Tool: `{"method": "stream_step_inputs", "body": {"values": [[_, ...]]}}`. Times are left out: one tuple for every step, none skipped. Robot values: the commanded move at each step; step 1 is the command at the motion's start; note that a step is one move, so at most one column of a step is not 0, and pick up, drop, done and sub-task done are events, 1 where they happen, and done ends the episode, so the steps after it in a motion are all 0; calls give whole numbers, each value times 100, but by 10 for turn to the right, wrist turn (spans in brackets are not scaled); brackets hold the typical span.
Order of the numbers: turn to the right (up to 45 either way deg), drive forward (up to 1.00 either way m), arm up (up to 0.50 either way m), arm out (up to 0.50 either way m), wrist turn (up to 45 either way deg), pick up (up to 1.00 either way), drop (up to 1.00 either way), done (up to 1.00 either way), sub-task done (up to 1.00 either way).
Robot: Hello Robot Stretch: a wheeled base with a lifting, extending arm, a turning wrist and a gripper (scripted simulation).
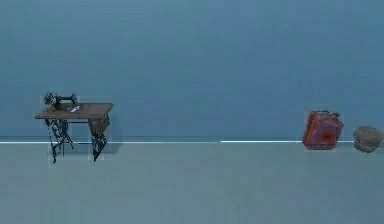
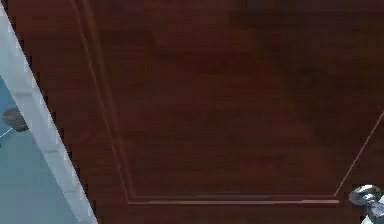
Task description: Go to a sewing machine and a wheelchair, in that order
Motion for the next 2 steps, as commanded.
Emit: {"method": "stream_step_inputs", "body": {"values": [[0, 45, 0, 0, 0, 0, 0, 0, 0], [-180, 0, 0, 0, 0, 0, 0, 0, 0]]}}
